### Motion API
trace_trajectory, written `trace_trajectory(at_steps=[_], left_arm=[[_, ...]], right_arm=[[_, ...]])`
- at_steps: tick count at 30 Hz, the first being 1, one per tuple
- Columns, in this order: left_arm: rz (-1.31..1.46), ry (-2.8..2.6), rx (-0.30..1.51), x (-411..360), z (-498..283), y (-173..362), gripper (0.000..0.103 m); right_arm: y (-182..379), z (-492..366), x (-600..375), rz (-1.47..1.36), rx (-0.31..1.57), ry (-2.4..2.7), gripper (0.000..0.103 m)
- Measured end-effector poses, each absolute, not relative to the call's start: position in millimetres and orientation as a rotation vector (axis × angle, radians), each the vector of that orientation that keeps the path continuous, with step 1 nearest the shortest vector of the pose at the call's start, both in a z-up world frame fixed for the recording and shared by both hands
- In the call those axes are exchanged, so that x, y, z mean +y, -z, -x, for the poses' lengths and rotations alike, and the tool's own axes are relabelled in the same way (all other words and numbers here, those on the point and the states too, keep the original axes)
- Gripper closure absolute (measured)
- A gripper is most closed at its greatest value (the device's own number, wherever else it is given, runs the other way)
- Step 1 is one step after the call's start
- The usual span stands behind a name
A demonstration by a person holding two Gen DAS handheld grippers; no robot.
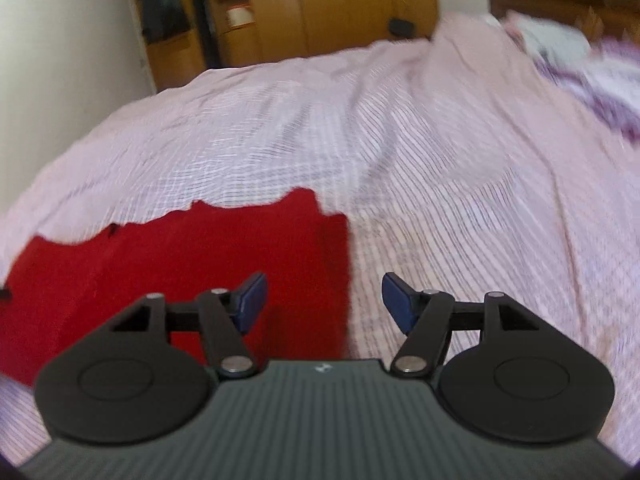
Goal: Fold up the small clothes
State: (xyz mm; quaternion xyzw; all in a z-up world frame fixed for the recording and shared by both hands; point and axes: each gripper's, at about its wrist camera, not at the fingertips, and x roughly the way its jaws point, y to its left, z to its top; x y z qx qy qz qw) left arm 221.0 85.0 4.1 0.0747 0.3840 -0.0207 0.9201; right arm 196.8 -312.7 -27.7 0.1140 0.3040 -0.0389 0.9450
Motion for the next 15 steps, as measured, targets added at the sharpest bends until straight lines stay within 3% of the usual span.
trace_trajectory(at_steps=[15], left_arm=[[-0.075,-0.007,0.807,107,-194,-3,0.050]], right_arm=[[72,-198,-328,-0.528,0.661,-0.027,0.037]])
